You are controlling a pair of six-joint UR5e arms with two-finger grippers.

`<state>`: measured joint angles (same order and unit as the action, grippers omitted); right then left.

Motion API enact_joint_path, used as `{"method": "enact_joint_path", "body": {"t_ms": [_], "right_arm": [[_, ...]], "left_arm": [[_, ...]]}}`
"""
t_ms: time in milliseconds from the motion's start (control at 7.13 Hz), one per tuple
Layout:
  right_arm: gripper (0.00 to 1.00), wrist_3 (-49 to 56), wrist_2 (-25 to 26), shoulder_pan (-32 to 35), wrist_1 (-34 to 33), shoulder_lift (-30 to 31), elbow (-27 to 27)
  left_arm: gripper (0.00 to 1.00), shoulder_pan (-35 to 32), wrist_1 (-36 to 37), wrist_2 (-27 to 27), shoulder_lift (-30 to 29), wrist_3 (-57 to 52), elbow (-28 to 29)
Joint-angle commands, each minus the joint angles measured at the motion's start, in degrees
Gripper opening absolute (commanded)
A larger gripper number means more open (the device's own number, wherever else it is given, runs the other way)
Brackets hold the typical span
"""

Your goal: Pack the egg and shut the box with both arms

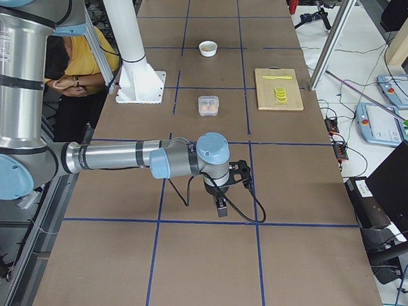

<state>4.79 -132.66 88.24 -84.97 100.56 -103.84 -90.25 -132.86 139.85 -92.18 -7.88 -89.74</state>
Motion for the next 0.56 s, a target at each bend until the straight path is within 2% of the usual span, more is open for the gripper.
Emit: {"method": "enact_joint_path", "body": {"t_ms": [0, 421], "right_arm": [[1.00, 0.31, -0.06, 0.00, 0.33, -0.01, 0.13], [1.00, 0.22, -0.06, -0.09, 0.33, -0.01, 0.22]], "left_arm": [[1.00, 0.16, -1.18, -0.71, 1.12, 0.32, 0.26], [1.00, 0.16, -0.91, -0.72, 1.21, 0.76, 2.37]]}}
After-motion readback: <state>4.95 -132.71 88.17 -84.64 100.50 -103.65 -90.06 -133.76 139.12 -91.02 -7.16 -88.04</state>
